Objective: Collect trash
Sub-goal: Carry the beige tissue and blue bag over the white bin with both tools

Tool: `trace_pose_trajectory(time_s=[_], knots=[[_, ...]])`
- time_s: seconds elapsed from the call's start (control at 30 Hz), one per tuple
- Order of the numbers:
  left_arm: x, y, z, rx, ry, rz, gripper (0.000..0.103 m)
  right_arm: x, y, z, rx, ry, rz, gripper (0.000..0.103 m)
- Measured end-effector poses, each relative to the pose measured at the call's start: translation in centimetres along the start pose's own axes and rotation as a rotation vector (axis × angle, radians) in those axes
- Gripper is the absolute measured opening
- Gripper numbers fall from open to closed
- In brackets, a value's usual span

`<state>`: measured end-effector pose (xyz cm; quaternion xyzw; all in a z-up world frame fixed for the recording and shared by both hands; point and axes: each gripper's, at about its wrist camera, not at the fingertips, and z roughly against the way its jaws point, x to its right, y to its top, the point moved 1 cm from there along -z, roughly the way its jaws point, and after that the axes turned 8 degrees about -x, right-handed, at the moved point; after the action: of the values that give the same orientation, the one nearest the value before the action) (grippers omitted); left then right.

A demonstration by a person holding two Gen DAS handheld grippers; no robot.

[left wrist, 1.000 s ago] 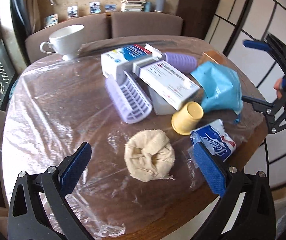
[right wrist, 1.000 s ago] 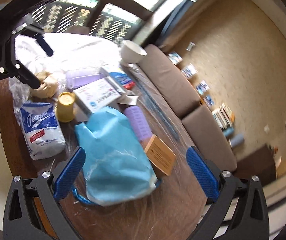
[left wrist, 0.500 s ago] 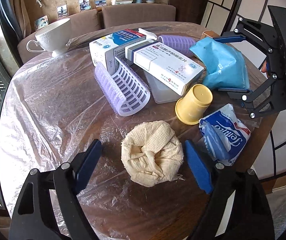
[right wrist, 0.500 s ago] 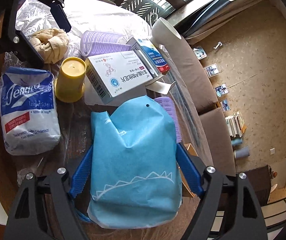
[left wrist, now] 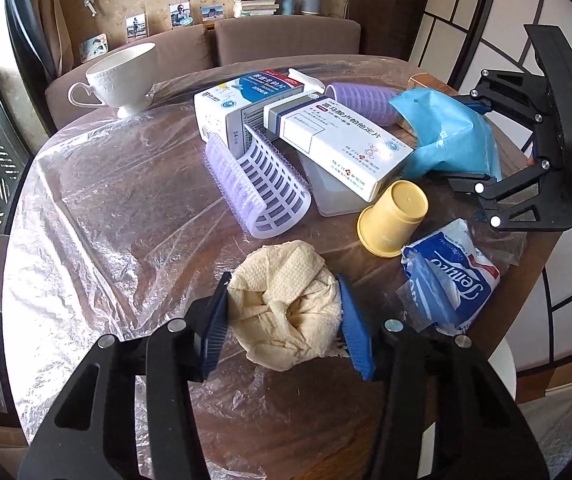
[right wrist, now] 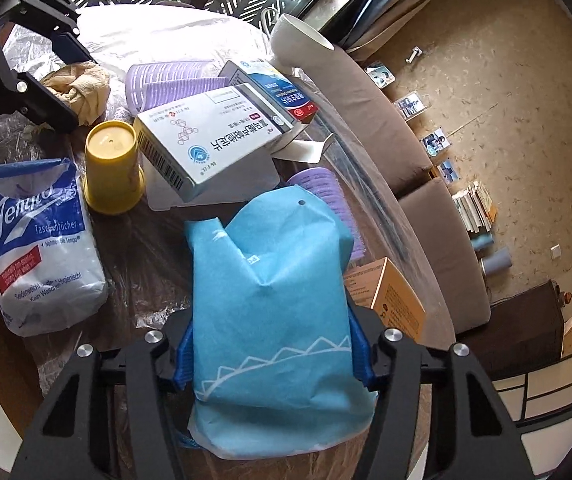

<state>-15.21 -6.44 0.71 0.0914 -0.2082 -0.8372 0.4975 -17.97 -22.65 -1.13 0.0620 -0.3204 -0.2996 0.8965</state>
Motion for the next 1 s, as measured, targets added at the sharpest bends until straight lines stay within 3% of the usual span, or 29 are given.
trace_pose_trajectory(time_s=[0.47, 0.63, 0.8, 1.0], knots=[[-2.1, 0.0, 2.8, 0.07, -0.044, 0.078, 0.052, 6.0, -2.4, 4.4, 0.086, 0.189, -0.462, 0.058], [-2.3, 0.2, 4.3, 0.097, -0.064, 0.1, 0.052, 6.1, -4.1, 6.2, 0.105, 0.289, -0.588, 0.058], [-1.2, -0.5, 5.5, 0.114, -0.093, 0.107, 0.052, 4.6, -5.4, 7.8, 0.1, 0.35, -0.645, 0.058], [0.5, -2.0, 7.0, 0.123, -0.13, 0.1, 0.052, 1.0, -7.1, 9.6, 0.075, 0.386, -0.628, 0.058]])
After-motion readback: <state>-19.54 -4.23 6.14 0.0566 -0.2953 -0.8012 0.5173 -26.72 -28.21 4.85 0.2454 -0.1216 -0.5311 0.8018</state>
